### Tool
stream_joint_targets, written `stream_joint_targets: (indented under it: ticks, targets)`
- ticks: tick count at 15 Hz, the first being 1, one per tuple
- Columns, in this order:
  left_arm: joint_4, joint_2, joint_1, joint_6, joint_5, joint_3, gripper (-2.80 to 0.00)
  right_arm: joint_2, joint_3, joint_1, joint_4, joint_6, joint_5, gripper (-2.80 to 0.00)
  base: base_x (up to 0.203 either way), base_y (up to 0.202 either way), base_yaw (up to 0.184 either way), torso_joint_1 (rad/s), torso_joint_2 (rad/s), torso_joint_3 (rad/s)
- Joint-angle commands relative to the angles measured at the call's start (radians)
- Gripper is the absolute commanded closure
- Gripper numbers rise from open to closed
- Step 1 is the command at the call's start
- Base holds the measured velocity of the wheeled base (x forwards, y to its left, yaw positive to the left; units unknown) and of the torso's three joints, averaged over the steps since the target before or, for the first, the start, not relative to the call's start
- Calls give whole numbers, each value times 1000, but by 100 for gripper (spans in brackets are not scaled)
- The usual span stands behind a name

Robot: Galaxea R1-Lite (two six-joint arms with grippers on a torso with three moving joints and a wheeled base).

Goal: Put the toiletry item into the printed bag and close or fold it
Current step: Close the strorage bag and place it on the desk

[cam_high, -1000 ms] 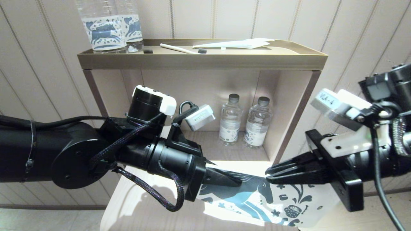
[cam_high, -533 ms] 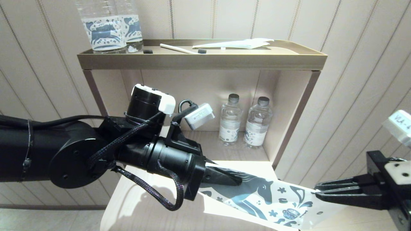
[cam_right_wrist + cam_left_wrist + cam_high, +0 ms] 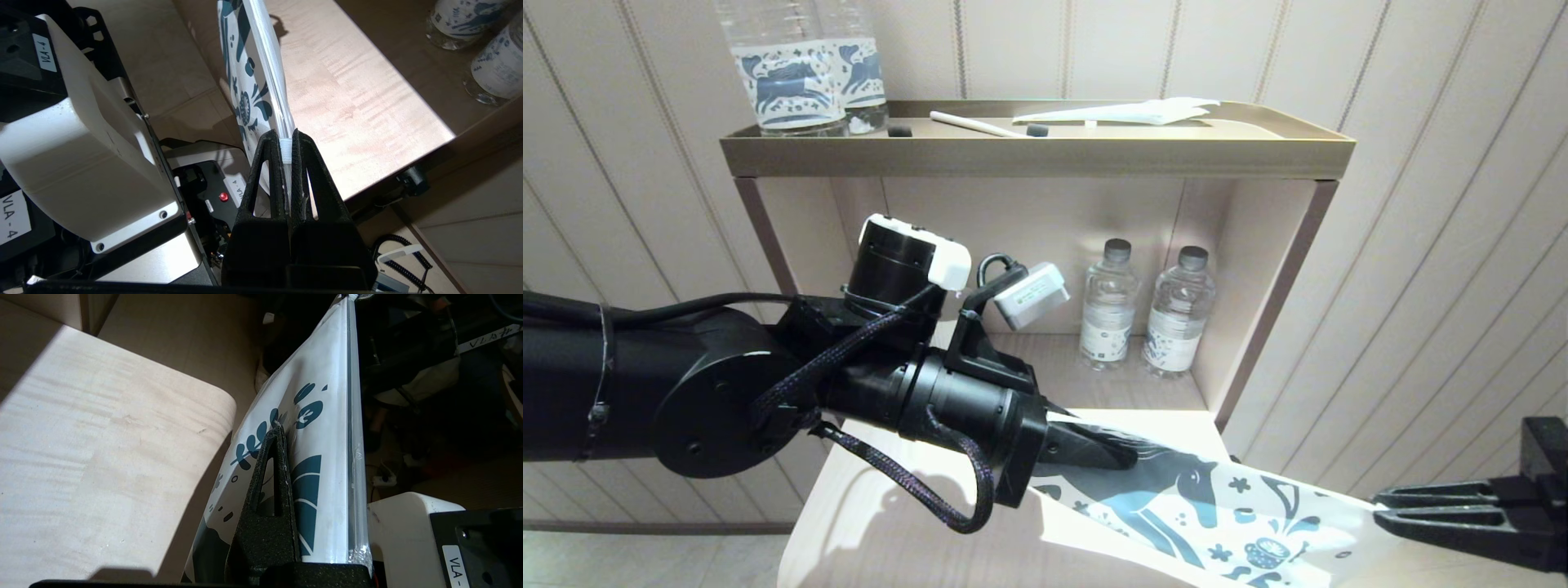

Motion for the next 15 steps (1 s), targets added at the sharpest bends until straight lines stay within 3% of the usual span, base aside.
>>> stream_joint_targets:
  ticks: [1, 9, 10, 15]
  targets:
    - [-2, 2, 0, -1, -3, -1, 0, -34, 22, -30, 1, -3, 4, 0, 0, 0, 0, 0, 0, 0]
    - [6, 12, 0, -1, 24, -16, 0, -14, 18, -63, -7, -1, 2, 0, 0, 0, 0, 0, 0, 0]
    - [6, 12, 0, -1, 24, -15, 0, -6, 21, -63, -11, -5, 4, -280, 0, 0, 0, 0, 0, 0]
    - [4, 13, 1, -1, 27, -15, 0, 29, -2, -57, -60, -3, 5, -280, 0, 0, 0, 0, 0, 0]
